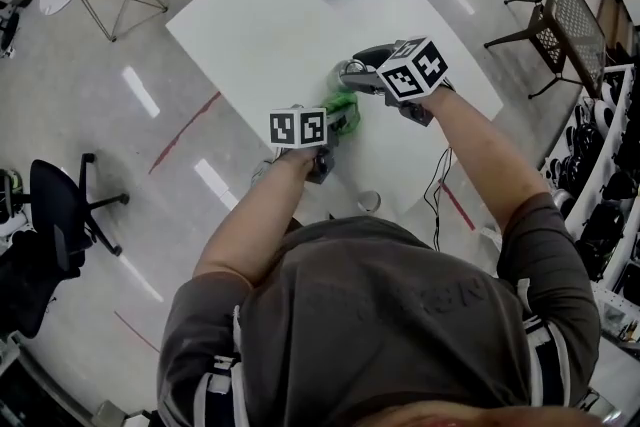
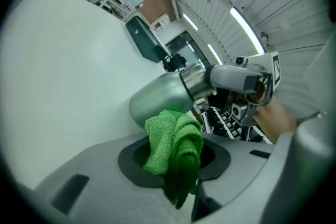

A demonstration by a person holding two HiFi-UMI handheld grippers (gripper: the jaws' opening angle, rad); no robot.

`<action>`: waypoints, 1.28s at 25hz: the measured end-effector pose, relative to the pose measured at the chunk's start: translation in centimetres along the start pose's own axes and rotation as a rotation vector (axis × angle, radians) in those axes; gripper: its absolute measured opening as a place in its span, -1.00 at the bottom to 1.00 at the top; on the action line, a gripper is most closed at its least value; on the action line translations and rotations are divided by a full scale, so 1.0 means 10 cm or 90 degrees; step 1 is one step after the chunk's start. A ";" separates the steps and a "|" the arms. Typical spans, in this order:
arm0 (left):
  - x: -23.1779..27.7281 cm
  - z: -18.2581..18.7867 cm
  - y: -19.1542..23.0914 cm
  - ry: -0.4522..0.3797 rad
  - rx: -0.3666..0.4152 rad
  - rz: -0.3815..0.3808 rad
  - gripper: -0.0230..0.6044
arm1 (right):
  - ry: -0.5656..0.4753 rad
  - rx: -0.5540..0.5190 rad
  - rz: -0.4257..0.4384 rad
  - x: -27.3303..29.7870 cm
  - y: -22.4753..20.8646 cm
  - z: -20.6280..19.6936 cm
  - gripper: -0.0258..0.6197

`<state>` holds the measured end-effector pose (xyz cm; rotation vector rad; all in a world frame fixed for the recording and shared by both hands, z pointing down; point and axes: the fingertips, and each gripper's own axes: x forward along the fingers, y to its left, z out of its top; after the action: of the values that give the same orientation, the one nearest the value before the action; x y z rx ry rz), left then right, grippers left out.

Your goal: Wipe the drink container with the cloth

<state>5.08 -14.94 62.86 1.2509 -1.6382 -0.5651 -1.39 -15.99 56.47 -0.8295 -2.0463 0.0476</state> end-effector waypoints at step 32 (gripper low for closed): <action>0.37 1.07 0.33 0.330 0.389 -0.136 -0.63 | -0.195 0.145 -0.137 -0.08 -0.05 0.09 -0.18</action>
<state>-5.95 -19.11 62.43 1.8448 -1.2686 0.1656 -2.05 -16.63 55.48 -0.4787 -2.3522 0.2974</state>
